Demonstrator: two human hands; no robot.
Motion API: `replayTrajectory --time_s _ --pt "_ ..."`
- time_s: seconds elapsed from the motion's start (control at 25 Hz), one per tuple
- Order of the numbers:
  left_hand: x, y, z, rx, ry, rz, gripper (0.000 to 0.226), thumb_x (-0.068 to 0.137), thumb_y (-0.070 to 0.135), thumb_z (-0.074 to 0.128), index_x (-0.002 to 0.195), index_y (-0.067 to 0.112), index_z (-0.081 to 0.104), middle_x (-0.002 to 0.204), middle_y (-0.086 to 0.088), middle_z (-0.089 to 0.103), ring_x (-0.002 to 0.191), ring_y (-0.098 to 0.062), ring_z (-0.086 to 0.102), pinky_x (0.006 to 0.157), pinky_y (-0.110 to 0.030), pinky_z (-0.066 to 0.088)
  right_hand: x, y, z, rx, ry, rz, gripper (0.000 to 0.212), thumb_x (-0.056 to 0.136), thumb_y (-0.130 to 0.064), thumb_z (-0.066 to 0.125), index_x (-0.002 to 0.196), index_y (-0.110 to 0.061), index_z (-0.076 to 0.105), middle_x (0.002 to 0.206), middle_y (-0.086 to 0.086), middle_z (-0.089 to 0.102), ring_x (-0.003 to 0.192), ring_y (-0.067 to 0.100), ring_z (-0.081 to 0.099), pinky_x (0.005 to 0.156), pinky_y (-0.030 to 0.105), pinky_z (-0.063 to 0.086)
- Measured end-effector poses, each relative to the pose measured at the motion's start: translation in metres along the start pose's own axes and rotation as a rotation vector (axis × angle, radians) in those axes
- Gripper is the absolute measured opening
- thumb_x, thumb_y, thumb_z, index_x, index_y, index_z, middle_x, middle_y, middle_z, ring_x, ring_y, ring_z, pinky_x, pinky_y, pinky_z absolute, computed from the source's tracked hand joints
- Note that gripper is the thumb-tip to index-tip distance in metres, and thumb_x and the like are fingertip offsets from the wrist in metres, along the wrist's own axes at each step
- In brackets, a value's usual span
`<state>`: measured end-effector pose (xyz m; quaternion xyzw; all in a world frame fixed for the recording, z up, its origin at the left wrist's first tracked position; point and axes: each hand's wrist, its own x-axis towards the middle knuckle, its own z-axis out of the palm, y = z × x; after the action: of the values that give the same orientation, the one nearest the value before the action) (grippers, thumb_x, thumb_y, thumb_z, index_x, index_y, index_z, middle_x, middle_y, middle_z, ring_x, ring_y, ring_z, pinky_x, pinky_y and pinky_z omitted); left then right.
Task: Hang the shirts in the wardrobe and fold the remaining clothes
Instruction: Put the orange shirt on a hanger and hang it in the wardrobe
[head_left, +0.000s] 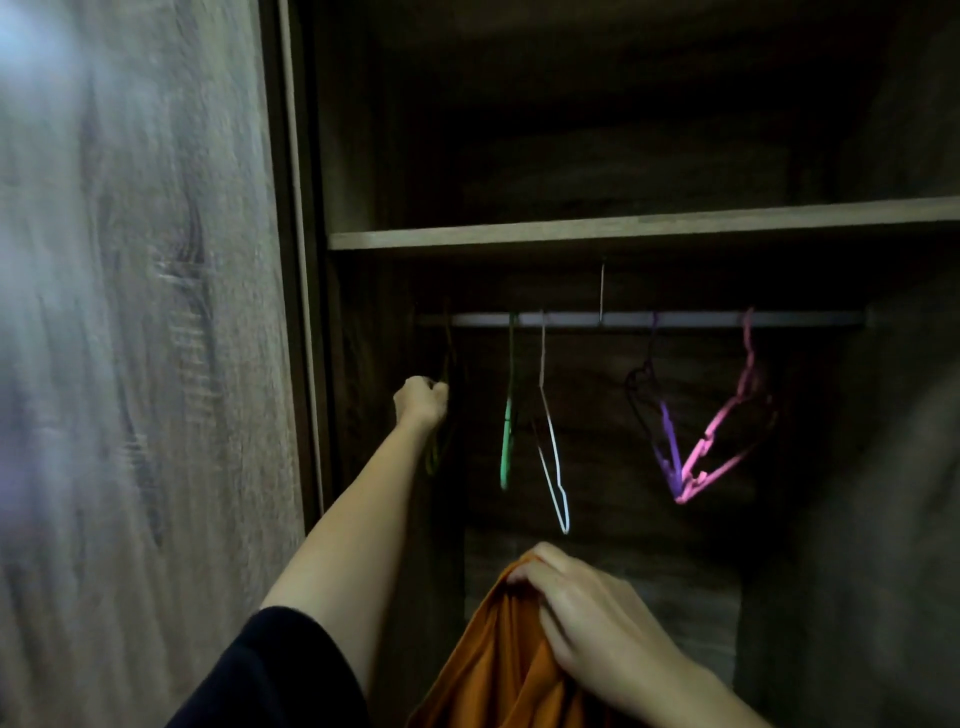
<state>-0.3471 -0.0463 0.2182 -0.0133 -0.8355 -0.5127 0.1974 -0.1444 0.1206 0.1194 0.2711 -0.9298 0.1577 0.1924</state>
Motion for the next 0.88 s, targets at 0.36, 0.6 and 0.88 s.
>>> replayTrajectory --time_s 0.36,0.6,0.88 --pt "-0.039 0.003 -0.022 -0.018 0.017 0.009 0.031 0.099 0.023 0.041 0.101 0.006 0.067 0.087 -0.004 0.065 0.075 -0.014 0.057 0.068 -0.024 0.042 -0.003 -0.009 0.008 -0.029 0.009 0.035 0.040 0.091 -0.012 0.043 0.126 -0.030 0.047 0.127 -0.014 0.043 0.116 0.005 0.046 0.095 0.023 0.040" --pt "-0.048 0.026 -0.026 -0.068 0.082 0.017 0.031 0.099 0.021 0.039 0.111 0.005 0.063 0.103 -0.009 0.066 0.085 -0.019 0.059 0.077 -0.031 0.045 -0.004 -0.010 -0.002 -0.021 0.043 0.051 0.040 0.092 -0.013 0.042 0.126 -0.033 0.047 0.125 -0.018 0.042 0.114 0.001 0.047 0.093 0.018 0.040" --pt "-0.145 -0.021 -0.038 -0.256 0.100 -0.011 0.032 0.097 0.028 0.044 0.122 0.011 0.057 0.096 -0.001 0.061 0.079 -0.009 0.056 0.070 -0.025 0.046 -0.011 -0.019 -0.005 0.011 0.076 0.117 0.038 0.091 -0.012 0.042 0.123 -0.030 0.050 0.124 -0.015 0.045 0.112 0.005 0.050 0.094 0.023 0.043"
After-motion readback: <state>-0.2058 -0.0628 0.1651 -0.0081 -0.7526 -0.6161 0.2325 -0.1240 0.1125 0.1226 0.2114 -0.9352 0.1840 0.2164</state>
